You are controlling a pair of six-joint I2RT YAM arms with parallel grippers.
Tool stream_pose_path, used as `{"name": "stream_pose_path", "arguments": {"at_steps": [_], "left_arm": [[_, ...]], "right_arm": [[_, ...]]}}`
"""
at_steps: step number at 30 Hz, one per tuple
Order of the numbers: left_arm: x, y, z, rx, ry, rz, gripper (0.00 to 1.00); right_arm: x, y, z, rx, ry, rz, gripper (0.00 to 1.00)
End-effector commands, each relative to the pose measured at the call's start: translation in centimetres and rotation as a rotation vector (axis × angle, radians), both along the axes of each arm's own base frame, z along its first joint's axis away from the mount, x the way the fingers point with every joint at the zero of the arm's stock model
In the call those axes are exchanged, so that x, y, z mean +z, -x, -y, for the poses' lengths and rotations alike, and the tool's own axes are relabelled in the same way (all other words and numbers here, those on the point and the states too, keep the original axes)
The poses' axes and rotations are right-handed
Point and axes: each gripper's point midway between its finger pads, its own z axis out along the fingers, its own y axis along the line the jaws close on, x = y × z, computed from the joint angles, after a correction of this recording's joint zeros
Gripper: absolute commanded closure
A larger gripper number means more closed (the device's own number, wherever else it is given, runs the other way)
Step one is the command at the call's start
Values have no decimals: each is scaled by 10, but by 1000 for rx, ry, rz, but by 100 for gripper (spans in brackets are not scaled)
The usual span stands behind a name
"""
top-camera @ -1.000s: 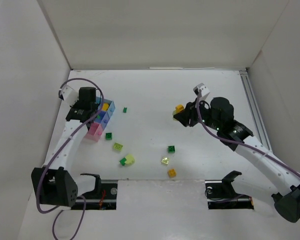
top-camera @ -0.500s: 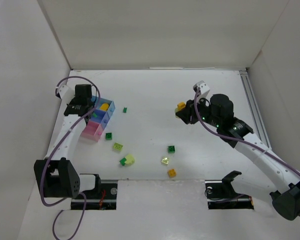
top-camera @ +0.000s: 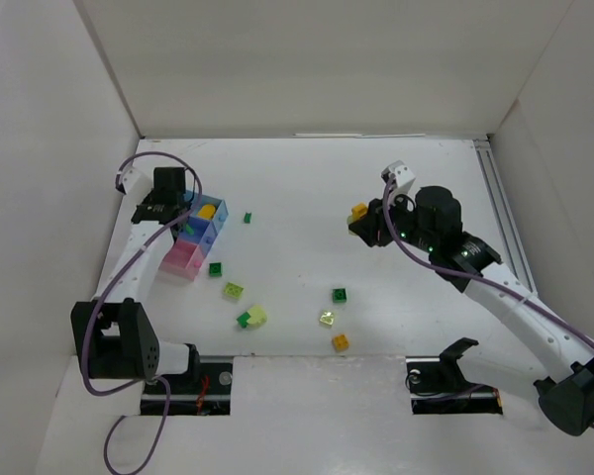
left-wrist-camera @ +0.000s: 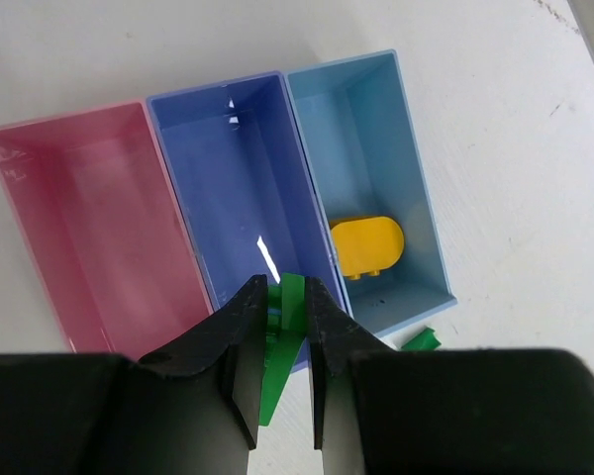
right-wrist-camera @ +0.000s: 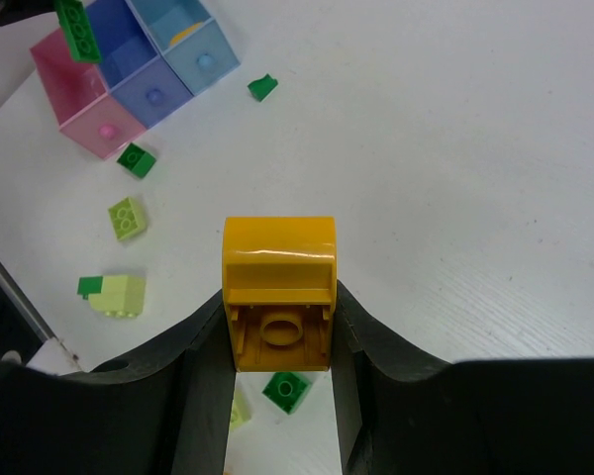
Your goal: Sort the legos into containers by color
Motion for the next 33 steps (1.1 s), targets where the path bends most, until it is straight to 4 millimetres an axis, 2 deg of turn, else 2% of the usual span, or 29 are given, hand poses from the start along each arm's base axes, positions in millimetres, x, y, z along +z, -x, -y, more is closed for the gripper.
{"name": "stream_pose_path", "arguments": {"at_steps": [1,5,6,8,9,11,12,20,24,26,27,29,33], "left_arm": [[22,-13,-3,0,-11,60,100],[15,-17,-3,0,-11,38,100],[19,-18,-3,0,-11,47,100],[11,-20,-3,0,-12,25,100],[16,-22,-3,0,-11,37,100],[7,-24,-1,-8,-4,12,100],[11,-26,-1,-8,-4,23,100],[-3,-29,-1,-13,-11,-31,100],[-3,-32,-8,8,-24,-41,100],[-11,-31,-8,8,-25,-78,100],[-6,-31,-9,14,-32,-75,100],[-12,-33,-11,29,-34,-93,100],[-11,-28,-15,62,-39,-101,100]], "right_arm": [[29,-9,1,-17,-24,74,100],[27,-17,-1,-14,-11,66,100],[24,-18,-2,-14,-7,58,100],[28,-18,-2,-14,-11,66,100],[26,-21,-4,-12,-4,70,100],[27,-23,-5,-12,-4,70,100],[27,-23,-5,-12,-4,70,100],[27,-22,-6,0,0,74,100],[23,-26,-4,-9,6,65,100],[28,-25,-5,-1,-1,72,100],[28,-25,-5,-1,-1,72,100],[28,-25,-5,-1,-1,72,100],[28,-27,-3,-10,-1,72,100]]}}
